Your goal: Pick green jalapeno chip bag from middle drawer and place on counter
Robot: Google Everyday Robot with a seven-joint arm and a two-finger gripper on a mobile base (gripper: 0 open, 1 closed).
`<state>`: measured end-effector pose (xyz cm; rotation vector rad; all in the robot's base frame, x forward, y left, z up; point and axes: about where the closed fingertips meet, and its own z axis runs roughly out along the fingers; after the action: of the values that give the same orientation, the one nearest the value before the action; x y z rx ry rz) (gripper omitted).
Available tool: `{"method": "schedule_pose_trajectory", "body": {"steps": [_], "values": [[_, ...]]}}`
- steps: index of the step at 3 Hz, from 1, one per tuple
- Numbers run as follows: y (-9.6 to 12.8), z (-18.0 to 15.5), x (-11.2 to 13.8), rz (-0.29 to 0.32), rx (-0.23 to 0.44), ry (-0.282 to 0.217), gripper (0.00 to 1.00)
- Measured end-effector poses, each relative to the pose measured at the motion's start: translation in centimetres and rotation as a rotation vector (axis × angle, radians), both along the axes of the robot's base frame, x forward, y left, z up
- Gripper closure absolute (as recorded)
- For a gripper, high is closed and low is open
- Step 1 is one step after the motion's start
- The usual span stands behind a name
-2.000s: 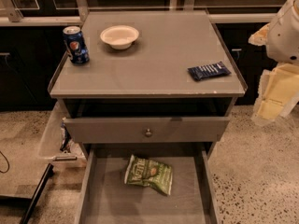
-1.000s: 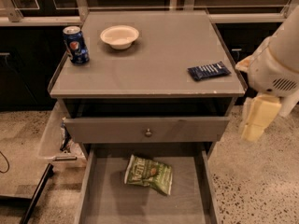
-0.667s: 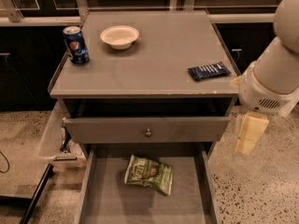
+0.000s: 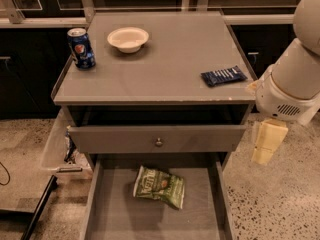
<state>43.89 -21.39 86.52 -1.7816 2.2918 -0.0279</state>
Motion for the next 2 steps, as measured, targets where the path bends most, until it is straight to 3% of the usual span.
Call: {"method": "schedule_pose_trajectory", "body": {"steps": [1,2], "values": [[1.6,-3.3,-0.4,0.014,0.065,0.035,0.00],[4.6,-10.2,-1.0,0.033,0.173,0.092,0.00]]}}
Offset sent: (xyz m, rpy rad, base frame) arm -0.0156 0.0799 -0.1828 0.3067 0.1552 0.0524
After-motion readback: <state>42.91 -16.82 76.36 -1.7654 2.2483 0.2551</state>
